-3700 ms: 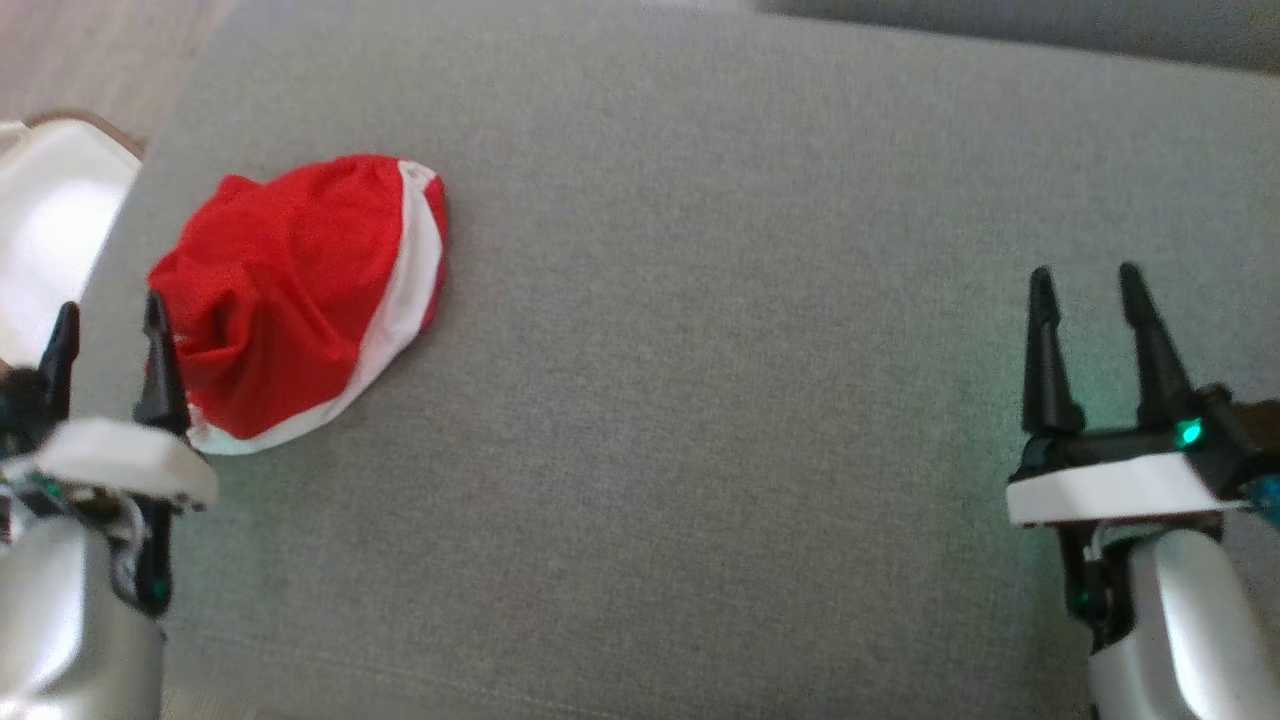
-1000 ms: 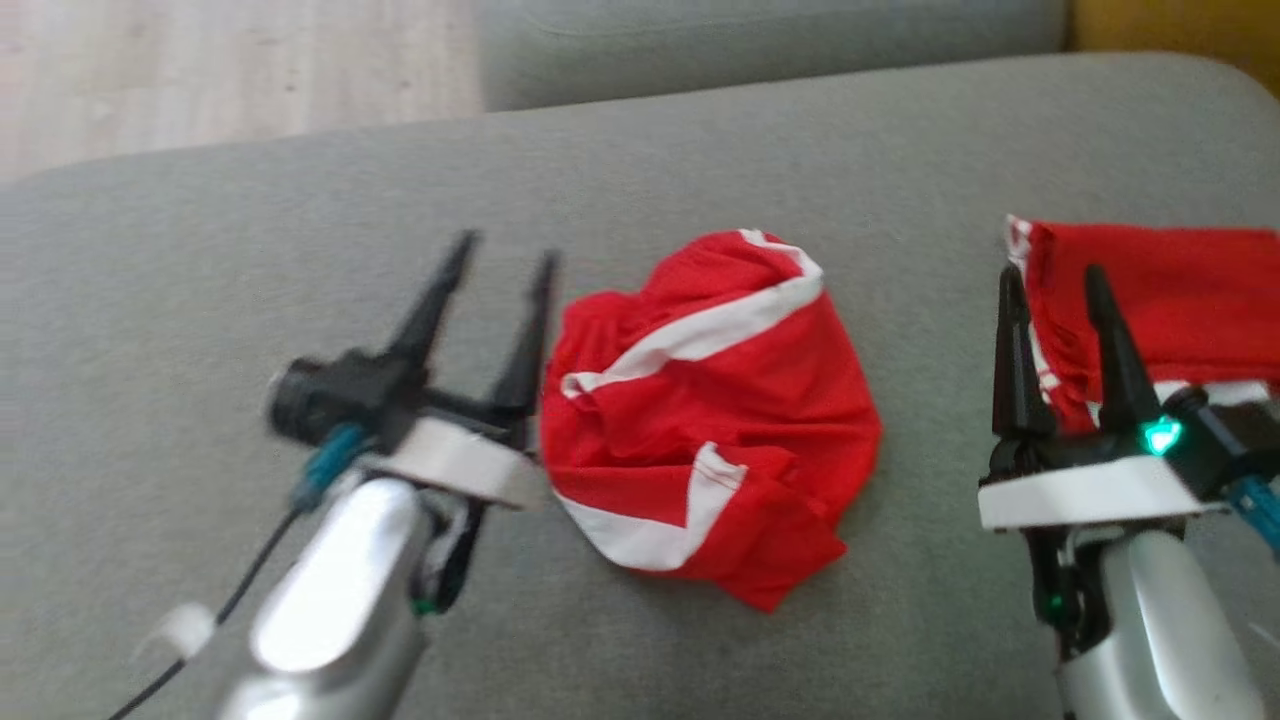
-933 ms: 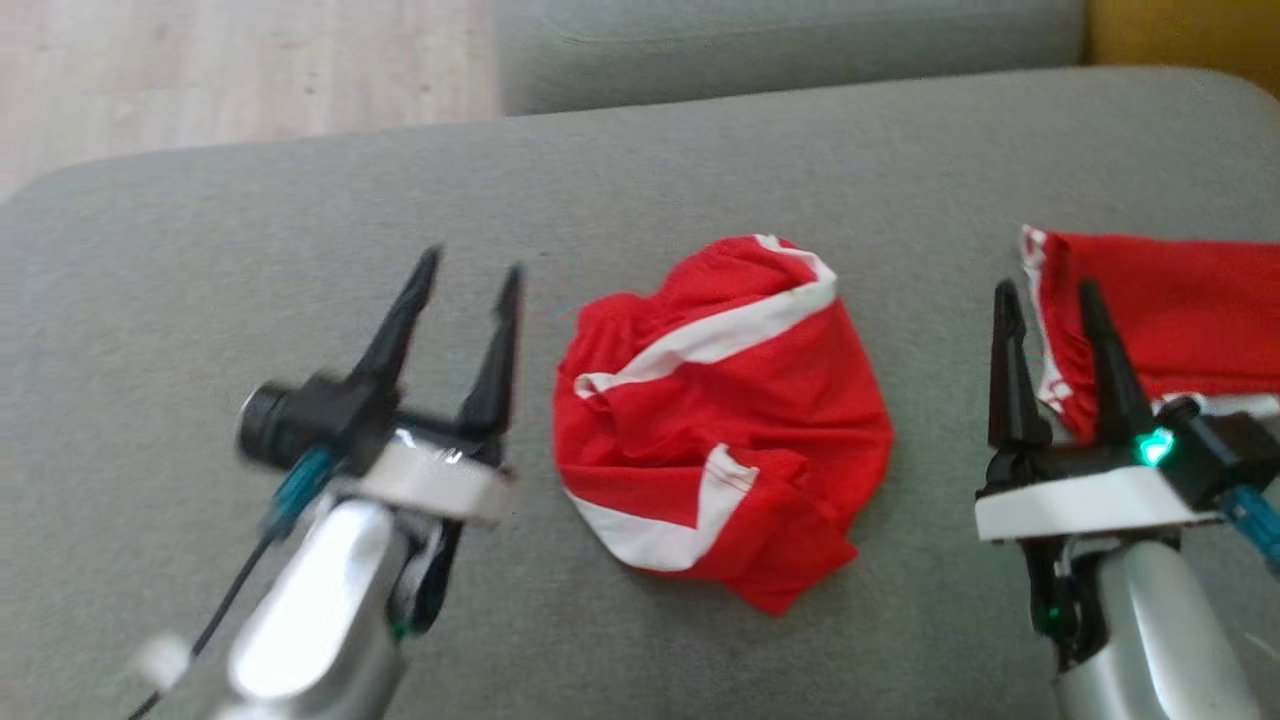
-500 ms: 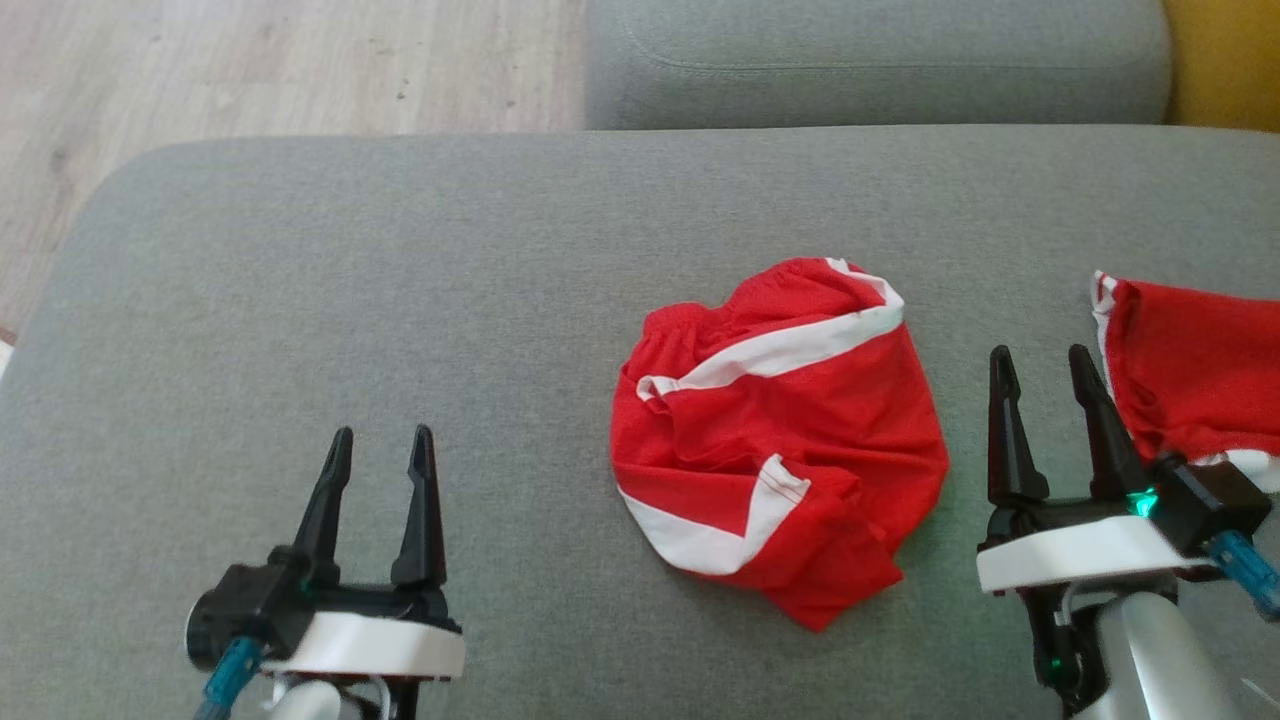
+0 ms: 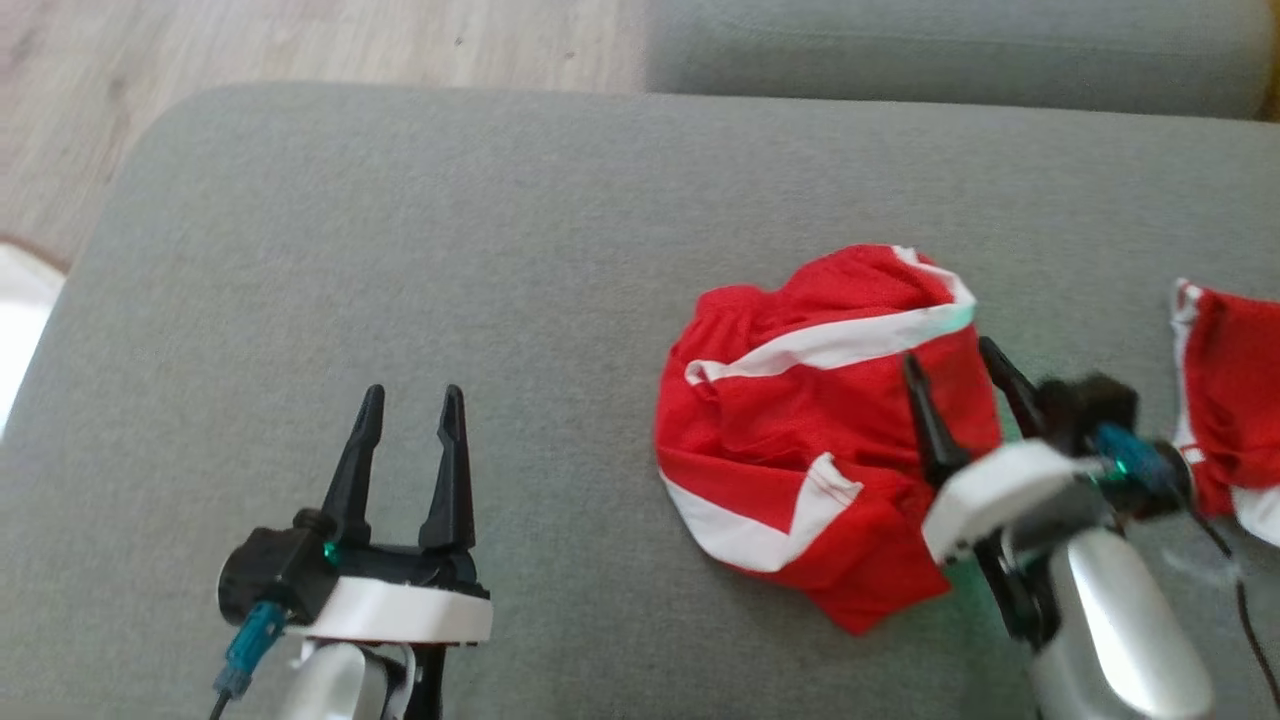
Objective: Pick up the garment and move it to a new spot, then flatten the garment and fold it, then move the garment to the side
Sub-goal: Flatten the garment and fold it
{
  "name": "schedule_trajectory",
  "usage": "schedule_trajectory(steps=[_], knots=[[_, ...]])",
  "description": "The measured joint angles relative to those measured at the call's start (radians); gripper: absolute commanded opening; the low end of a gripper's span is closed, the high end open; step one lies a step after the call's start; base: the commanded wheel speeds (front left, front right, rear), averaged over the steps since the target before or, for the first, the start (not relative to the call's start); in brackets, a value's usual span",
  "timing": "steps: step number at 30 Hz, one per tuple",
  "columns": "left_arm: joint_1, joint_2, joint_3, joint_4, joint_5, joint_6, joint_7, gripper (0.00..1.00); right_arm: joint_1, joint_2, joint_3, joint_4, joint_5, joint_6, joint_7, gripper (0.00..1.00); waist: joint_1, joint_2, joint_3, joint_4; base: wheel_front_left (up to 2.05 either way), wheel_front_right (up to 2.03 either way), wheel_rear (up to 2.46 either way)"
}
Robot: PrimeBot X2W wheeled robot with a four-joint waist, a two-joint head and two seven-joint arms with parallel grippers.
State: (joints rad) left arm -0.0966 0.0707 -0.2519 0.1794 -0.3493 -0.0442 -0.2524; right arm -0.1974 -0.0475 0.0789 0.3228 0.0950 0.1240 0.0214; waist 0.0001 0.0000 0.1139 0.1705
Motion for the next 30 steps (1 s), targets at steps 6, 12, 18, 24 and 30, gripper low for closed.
schedule_trajectory(steps=[6,12,18,24,30], knots=[[-0.006,-0.016,0.008,0.02,0.0,-0.019,0.0,1.0,-0.112,-0.002,0.012,0.113,-0.055,0.0,0.133,1.0,0.0001,0.0,0.032,0.047,0.0,0.0,0.0],[-0.025,-0.019,0.008,0.03,0.007,-0.028,0.0,1.0,-0.127,-0.004,0.017,0.204,-0.094,0.0,0.193,1.0,0.0001,0.0,0.05,0.084,0.0,0.0,0.0],[-0.026,-0.02,-0.002,0.038,0.004,-0.027,0.0,1.0,-0.182,-0.012,0.017,0.247,-0.115,0.0,0.105,0.0,0.0,0.0,0.047,0.104,0.0,0.0,0.0],[-0.026,-0.021,-0.003,0.036,-0.012,-0.023,0.0,1.0,-0.286,-0.014,0.118,0.239,-0.053,0.0,-0.005,0.0,0.0,0.0,0.031,0.106,0.0,0.0,0.0],[-0.026,-0.021,-0.013,0.035,-0.012,-0.018,0.0,1.0,-0.45,-0.015,0.268,0.241,0.088,0.0,-0.003,0.0,-0.0001,0.0,0.026,0.117,0.0,0.0,0.0]])
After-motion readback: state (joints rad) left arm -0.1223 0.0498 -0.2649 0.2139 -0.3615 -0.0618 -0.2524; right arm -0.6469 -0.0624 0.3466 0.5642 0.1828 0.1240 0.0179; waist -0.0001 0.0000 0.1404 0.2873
